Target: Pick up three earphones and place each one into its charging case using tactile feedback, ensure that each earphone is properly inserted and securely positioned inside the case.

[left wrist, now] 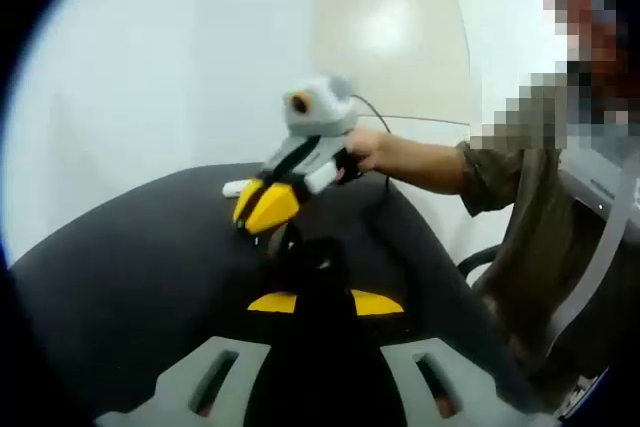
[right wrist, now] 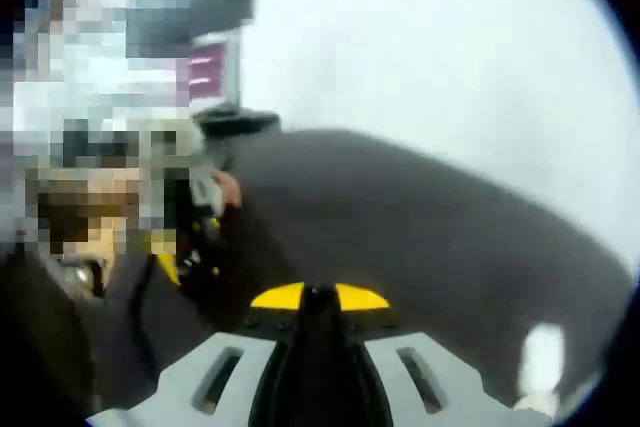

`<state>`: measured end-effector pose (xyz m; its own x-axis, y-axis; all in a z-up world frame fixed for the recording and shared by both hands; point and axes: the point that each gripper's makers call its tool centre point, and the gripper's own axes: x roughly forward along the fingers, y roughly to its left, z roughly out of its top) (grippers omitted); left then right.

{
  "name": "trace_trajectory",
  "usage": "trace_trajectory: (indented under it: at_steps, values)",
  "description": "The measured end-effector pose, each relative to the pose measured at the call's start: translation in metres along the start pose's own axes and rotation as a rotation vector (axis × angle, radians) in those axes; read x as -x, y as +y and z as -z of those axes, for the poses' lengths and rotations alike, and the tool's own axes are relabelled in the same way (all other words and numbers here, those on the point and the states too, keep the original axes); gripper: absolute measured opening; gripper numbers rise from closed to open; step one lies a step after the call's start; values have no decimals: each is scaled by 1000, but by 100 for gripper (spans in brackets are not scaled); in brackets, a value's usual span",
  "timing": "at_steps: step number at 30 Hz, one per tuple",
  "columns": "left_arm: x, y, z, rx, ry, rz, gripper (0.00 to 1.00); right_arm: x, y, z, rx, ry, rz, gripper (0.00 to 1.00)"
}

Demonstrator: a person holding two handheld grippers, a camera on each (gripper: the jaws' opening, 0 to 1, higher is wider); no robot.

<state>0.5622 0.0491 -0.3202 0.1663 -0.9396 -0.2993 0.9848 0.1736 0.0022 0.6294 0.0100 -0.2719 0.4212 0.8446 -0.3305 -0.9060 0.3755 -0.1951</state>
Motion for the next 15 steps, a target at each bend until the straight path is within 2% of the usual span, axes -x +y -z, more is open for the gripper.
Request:
trace_trajectory:
  at_steps: [4,6,9,15]
  values:
    - [0,0,0,0,0,0,15,10,19,-30,236,-96,-7,12]
    - [0,0,0,-1,0,-1,15,12,28,-32,290,-84,-36,12]
    - [0,0,0,-1,0,-1,15,15,36,-36,346,-113,-66,12]
    - [0,1,0,6,1,-2,15,20,46,-45,515,-144,-61,12]
